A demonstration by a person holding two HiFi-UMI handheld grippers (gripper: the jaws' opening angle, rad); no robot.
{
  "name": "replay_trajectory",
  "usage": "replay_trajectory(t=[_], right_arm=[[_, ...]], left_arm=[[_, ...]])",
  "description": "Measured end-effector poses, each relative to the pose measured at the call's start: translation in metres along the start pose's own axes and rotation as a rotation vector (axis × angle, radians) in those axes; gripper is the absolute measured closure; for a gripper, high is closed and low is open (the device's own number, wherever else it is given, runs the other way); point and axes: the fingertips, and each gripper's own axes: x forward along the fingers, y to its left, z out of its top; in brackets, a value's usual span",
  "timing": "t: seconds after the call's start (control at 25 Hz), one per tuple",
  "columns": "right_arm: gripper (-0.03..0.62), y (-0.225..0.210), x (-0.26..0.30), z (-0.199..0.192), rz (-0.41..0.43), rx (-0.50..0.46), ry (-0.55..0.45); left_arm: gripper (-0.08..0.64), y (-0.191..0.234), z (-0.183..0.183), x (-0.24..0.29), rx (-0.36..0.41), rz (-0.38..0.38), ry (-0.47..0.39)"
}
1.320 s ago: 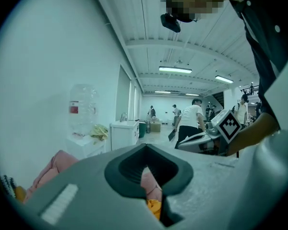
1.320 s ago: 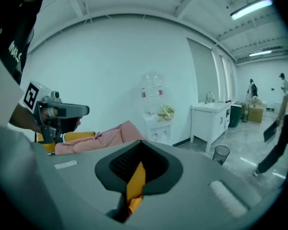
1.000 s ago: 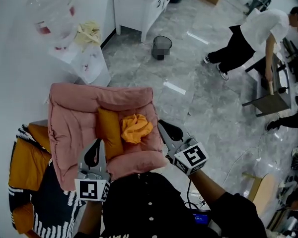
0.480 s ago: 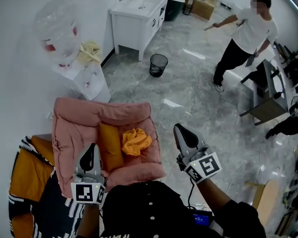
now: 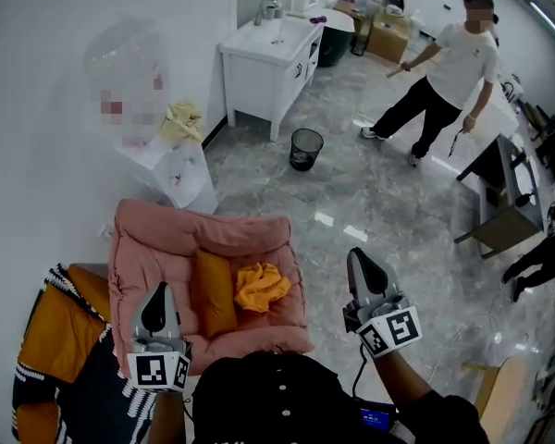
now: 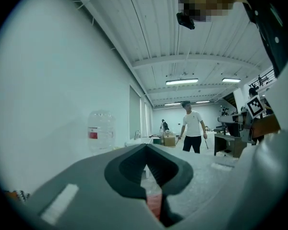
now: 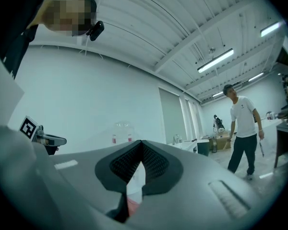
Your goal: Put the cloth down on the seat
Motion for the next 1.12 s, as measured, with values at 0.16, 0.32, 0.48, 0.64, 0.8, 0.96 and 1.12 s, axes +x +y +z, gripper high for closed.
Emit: replay_trajectory(t=[0.16,0.32,0.48,0.64,0.8,0.96,1.12], right_arm=[[0.566,-0.003,0.003,0.001,-0.015,0.014,-0.008],[0.566,0.007,0.008,-0.002,0.005,0.015,0.000],[0.566,0.019,0.012,-0.002,0.034,0.003,0.008],[0.566,0.026,0.016,-0.001,0.047,0.001,0.009],[0.566,0.031,0.019,0.000,0.054,-0.003,0.007],[0.566,0.035,0.021,0.001,0.062,0.000,0.004],[0.566,0.039,0.022,0.003,0.070,0.003,0.000]], left_arm=[[0.558,0.005,0.000,-0.002,0.004,0.017,-0.006],[0.558,0.000,0.004,-0.001,-0.002,0.012,-0.012],[0.560,-0.006,0.005,0.000,0.004,0.002,-0.016],[0.559,-0.004,0.005,0.001,0.001,-0.001,-0.016],[0.560,-0.001,0.005,0.000,-0.001,0.000,-0.020],[0.560,-0.002,0.007,-0.002,-0.001,0.001,-0.019],[0.560,-0.002,0.008,-0.006,0.002,0.001,-0.023]])
